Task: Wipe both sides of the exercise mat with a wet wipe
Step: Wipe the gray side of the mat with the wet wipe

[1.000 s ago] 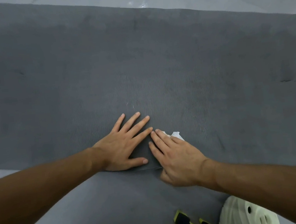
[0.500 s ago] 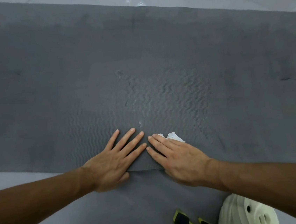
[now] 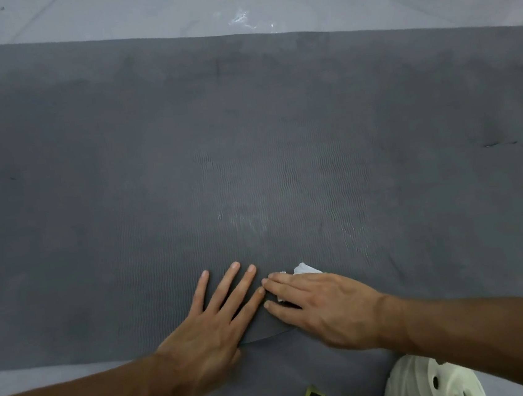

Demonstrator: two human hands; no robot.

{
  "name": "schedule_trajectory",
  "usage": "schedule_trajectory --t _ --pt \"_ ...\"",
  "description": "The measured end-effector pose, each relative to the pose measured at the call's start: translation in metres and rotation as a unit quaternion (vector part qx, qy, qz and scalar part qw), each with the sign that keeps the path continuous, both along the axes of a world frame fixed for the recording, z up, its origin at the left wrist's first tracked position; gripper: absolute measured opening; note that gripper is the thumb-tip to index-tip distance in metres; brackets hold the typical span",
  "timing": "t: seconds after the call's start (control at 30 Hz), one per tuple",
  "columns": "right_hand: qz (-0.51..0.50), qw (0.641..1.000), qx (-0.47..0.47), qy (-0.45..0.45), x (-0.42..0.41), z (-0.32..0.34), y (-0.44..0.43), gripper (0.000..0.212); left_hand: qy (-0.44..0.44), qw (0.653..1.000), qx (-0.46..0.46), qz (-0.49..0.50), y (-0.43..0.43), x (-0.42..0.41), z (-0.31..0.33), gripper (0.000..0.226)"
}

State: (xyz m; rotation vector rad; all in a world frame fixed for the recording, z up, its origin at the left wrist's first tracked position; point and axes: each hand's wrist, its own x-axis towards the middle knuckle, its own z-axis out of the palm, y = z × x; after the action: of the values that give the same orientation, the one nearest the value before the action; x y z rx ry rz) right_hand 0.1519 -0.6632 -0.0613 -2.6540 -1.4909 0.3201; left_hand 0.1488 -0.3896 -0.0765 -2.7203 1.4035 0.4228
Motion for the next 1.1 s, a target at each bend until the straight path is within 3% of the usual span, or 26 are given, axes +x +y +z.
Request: schedule_trajectory --t 0.2,0.37,0.43,0.57,0.73,0.97,1.1 --pt "0.009 1.000 -0.020 0.010 -0.005 0.002 -0.010 0.046 0.012 1.000 0.006 0.014 -0.011 -0.009 0.001 0.087" --pt "0.012 0.996 -0.024 0.083 0.008 0.005 -0.023 0.064 0.046 0.999 0.020 0.019 -0.013 -0.011 -0.003 0.093" --pt "0.000 0.993 -0.003 0.118 0.018 0.006 -0.029 0.069 0.050 0.998 -0.006 0.026 -0.012 -0.009 -0.003 0.084" --pt "-0.092 0.990 0.066 0.088 0.059 -0.005 -0.029 0.050 0.035 0.995 -0.054 0.074 -0.016 0.026 -0.007 0.075" --pt "-0.257 0.952 0.147 0.076 0.123 -0.006 -0.007 0.048 0.026 0.979 -0.042 0.196 -0.020 0.112 -0.018 0.071" --pt "-0.352 0.879 0.284 0.149 0.167 -0.007 0.032 0.049 0.024 0.972 -0.056 0.227 -0.019 0.163 -0.020 0.077" --pt "-0.297 0.932 0.185 0.095 0.173 -0.026 0.034 0.051 0.008 0.967 -0.038 0.253 -0.014 0.165 -0.025 0.083"
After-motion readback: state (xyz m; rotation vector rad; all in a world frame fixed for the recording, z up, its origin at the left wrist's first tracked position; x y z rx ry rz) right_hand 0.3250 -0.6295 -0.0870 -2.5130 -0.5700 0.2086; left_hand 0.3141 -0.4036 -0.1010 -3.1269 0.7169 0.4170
